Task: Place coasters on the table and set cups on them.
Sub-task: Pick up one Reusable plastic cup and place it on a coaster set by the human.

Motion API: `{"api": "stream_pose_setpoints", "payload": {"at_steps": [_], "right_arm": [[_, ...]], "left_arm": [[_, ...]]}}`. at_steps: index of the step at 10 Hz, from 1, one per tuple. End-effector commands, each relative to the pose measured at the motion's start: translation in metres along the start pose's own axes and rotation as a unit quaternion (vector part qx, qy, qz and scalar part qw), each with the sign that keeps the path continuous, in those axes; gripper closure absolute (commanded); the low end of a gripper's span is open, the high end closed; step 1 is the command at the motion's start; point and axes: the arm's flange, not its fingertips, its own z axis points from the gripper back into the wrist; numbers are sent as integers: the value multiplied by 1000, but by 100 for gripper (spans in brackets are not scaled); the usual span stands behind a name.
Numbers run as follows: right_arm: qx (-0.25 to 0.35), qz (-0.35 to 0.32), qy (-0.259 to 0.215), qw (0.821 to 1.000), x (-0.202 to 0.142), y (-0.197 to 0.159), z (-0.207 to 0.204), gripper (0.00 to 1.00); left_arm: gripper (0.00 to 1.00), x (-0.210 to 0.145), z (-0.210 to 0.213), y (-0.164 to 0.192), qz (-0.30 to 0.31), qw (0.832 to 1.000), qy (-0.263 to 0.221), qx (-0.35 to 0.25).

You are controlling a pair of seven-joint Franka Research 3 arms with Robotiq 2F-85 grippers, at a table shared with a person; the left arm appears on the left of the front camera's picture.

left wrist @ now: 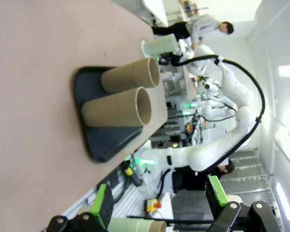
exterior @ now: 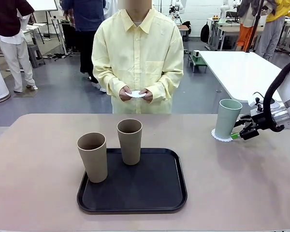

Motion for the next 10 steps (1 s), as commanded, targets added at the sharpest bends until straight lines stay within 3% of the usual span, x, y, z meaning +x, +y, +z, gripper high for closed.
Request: {"api": "stream_pose_setpoints", "payload": {"at_steps": [1,5,7,10], "right_arm": [[-5,-13,35,999,5,16,8,0],[-87,90,84,989,77,105,76,0],[-102,107,154,977,117,144,109,0],[-116,169,221,954,170,182,126,0]], "left_arm": [[0,0,1,-1,-2,1000,-4,-7],[0,0,1,-1,-2,1000,-4,-7],[0,0,1,-1,-2,1000,-4,-7],[0,0,1,-1,-2,1000,-4,-7]]}}
